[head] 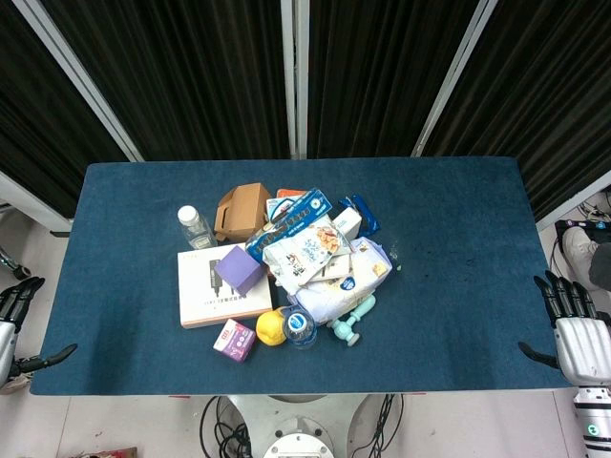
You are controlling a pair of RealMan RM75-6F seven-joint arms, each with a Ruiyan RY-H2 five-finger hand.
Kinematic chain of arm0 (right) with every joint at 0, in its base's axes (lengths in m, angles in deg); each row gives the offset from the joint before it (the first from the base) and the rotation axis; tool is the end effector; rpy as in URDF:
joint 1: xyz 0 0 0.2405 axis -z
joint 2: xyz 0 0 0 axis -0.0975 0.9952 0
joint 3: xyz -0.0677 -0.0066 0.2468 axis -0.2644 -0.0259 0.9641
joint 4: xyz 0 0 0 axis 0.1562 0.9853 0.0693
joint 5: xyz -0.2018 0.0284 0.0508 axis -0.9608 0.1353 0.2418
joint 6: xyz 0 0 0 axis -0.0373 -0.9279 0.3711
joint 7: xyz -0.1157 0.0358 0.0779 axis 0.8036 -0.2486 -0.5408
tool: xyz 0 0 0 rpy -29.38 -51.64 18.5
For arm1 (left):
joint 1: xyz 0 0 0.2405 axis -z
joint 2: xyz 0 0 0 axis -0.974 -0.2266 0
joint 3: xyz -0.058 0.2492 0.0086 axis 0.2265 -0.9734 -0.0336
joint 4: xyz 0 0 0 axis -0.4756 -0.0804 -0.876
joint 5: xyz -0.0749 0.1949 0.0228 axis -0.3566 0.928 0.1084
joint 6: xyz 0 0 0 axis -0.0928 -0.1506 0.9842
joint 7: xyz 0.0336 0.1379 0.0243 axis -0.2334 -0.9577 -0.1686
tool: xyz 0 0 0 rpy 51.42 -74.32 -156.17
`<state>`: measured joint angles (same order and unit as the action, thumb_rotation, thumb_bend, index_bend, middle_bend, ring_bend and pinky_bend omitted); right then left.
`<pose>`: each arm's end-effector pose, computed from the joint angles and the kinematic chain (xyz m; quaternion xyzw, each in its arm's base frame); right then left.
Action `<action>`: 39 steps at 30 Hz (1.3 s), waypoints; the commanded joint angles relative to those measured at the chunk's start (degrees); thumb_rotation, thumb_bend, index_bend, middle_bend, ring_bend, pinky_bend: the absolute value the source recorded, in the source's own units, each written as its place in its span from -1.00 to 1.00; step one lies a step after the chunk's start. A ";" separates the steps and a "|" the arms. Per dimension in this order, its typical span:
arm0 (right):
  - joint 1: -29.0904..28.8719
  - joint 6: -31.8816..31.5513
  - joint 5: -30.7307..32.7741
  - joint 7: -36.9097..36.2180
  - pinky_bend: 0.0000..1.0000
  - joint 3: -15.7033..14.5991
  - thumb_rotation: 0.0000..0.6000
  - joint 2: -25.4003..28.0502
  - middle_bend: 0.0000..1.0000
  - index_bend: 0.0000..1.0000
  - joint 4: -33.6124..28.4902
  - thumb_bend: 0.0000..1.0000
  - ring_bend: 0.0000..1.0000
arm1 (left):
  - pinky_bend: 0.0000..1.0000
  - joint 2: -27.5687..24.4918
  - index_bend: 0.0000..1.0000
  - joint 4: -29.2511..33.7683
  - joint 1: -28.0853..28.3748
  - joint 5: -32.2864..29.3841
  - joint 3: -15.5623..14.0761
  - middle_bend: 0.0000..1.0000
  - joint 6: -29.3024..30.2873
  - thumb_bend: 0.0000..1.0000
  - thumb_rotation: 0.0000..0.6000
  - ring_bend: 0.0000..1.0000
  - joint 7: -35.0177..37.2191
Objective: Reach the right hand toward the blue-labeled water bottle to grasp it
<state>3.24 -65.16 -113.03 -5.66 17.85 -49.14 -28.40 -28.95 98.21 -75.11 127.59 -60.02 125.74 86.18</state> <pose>-0.3263 -0.1672 0.1623 0.5907 -0.3873 0.3720 0.6022 -0.3192 0.1583 0.1966 -0.6062 -0.3472 -0.3995 0.5936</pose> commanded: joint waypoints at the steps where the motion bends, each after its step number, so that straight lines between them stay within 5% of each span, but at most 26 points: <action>1: 0.04 -0.01 0.08 -0.12 -1.00 0.02 1.00 -0.04 -1.00 -1.00 0.14 -0.95 -1.00 | -0.49 -0.02 -0.80 0.02 0.00 -0.01 0.00 -0.78 0.01 -0.88 -0.03 -0.71 0.05; 14: -1.55 0.70 -1.71 -0.03 -1.00 0.51 1.00 0.90 -1.00 -1.00 -2.36 -0.95 -1.00 | -0.49 -0.40 -0.80 0.29 -0.39 -0.16 -0.24 -0.78 0.40 -0.88 -0.03 -0.71 0.25; 24: -9.19 9.36 -8.43 -1.20 -1.00 -0.04 1.00 2.37 -1.00 -1.00 -14.91 -0.95 -1.00 | -0.49 -0.26 -0.80 0.02 -1.27 -0.65 -0.62 -0.78 0.92 -0.88 -0.03 -0.71 0.45; 39: -22.78 25.01 -3.80 11.66 -1.00 4.97 1.00 -9.13 -1.00 -1.00 -24.08 -0.95 -1.00 | -0.49 -0.66 -0.80 0.88 -1.90 -0.38 -1.01 -0.78 1.28 -0.88 -0.03 -0.71 -0.51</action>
<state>-18.30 -41.37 -118.19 4.61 21.68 -56.79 -51.75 -29.61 99.09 -77.00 127.22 -61.04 127.01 85.68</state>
